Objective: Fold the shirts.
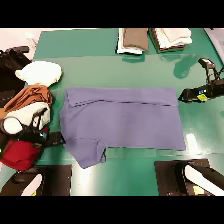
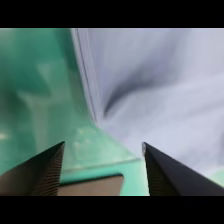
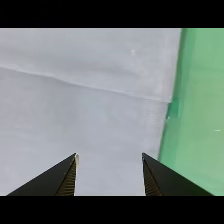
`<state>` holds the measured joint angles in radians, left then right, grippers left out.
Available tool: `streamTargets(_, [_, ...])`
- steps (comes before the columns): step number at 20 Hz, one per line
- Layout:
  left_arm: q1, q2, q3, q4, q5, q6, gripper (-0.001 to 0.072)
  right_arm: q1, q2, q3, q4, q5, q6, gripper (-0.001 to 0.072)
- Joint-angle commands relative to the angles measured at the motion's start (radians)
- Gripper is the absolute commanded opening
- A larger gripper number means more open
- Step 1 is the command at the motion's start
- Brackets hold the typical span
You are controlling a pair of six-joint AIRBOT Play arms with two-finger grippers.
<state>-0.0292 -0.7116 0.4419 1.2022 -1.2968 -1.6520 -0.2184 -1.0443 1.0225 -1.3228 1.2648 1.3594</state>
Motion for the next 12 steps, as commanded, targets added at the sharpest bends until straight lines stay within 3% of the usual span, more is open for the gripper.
streamTargets(1, [0.0,0.063,-0.135,-0.112,0.018,-0.022,0.0569,0.001,0.016,-0.024,0.051,-0.014,0.001,0.045])
streamTargets(2, [0.0,0.063,-0.15,-0.14,0.035,-0.011,0.0537,0.001,0.016,-0.024,0.054,-0.013,0.001,0.045])
streamTargets(5, [-0.003,0.062,-0.188,-0.211,0.088,0.002,0.0537,0.001,0.018,-0.024,0.065,-0.013,0.001,0.0449])
streamTargets(8, [-0.102,0.062,-0.222,-0.274,0.187,-0.002,0.0536,0.001,0.018,-0.024,0.075,-0.014,0.001,0.045])
streamTargets(11, [-0.22,0.061,-0.222,-0.312,0.332,-0.071,0.0524,0.001,0.018,-0.024,0.074,-0.004,0.001,0.0449])
streamTargets(12, [-0.229,0.061,-0.219,-0.312,0.344,-0.085,0.0323,0.0,0.019,-0.024,0.073,0.011,0.0,0.0449])
